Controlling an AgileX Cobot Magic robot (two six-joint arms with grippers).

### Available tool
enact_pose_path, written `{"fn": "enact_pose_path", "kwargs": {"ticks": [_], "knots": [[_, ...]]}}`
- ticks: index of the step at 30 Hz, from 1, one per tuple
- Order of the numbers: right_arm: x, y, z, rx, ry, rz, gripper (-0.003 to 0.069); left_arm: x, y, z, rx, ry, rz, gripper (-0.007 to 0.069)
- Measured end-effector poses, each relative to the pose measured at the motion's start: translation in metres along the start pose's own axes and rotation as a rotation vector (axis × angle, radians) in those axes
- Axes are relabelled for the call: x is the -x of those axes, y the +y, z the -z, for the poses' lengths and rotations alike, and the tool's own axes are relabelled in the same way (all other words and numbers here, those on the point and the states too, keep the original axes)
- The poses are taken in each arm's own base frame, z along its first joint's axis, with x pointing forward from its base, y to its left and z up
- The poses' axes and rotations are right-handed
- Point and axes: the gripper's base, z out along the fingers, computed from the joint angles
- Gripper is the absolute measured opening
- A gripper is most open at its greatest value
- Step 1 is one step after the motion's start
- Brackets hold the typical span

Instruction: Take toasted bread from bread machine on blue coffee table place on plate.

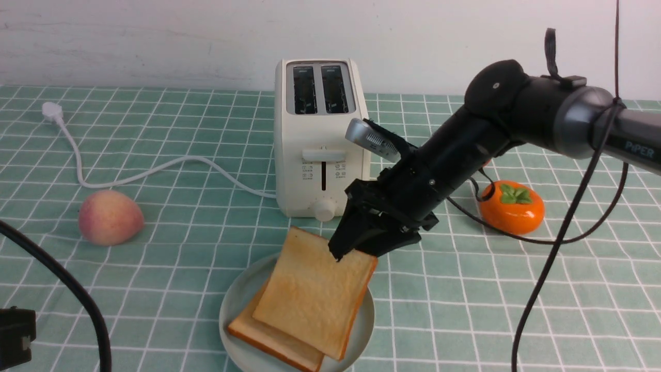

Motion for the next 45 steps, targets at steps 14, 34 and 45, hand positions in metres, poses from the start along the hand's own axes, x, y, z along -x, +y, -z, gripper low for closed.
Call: {"fn": "enact_pose_path", "kwargs": {"ticks": [14, 34, 45], "knots": [[-0.024, 0.084, 0.138, -0.409, -0.263, 0.138, 0.0414, 0.000, 0.001, 0.000, 0.013, -0.004, -0.011, -0.0014], [-0.300, 0.151, 0.260, -0.694, -1.113, 0.279, -0.0015, 0.011, -0.001, 0.001, -0.011, -0.122, -0.023, -0.0014], [-0.390, 0.065, 0.174, -0.626, -1.543, 0.395, -0.0002, 0.015, -0.002, 0.001, -0.024, -0.172, -0.026, -0.0014]]}}
